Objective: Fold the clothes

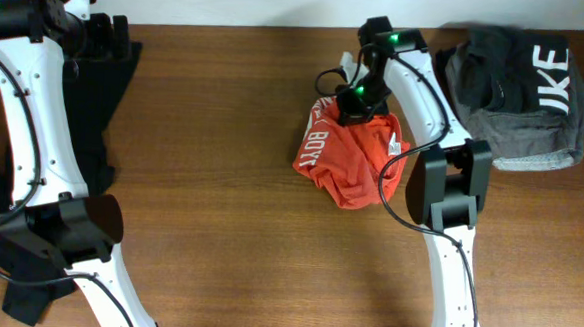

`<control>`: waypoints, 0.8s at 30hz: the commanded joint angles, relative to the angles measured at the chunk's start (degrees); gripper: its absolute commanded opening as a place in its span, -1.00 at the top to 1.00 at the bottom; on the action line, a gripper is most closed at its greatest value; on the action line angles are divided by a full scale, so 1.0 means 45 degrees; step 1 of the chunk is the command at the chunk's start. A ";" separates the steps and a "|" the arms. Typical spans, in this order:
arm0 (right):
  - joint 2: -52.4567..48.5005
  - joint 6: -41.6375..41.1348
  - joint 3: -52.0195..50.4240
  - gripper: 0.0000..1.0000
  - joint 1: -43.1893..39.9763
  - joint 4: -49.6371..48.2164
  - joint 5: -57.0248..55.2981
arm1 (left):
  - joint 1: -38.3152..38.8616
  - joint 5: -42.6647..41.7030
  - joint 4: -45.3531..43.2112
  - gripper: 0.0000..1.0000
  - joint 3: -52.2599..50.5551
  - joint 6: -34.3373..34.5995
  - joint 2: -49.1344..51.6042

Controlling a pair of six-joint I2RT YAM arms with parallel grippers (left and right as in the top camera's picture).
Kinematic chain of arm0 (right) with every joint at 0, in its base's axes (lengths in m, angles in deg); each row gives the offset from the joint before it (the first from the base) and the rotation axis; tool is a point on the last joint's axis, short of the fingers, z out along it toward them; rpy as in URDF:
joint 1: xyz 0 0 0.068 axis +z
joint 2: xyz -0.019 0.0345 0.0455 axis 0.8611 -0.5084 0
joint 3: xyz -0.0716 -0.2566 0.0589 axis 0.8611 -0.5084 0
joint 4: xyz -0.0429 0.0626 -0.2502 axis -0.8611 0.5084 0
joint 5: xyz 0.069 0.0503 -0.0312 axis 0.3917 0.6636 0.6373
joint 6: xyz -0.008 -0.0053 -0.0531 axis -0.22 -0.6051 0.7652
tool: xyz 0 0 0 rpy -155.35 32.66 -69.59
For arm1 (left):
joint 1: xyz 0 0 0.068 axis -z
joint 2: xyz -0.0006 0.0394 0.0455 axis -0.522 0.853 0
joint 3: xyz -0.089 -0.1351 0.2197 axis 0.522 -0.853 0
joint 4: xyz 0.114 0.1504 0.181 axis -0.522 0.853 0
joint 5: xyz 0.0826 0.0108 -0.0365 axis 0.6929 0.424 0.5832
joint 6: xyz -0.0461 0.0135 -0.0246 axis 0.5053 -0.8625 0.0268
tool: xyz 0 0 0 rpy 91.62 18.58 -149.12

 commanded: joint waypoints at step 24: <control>0.0233 -0.1515 0.1617 0.92 -0.1073 0.3225 -0.0549 | 0.0053 0.0092 0.0024 -0.98 -0.0039 -0.0253 0.0044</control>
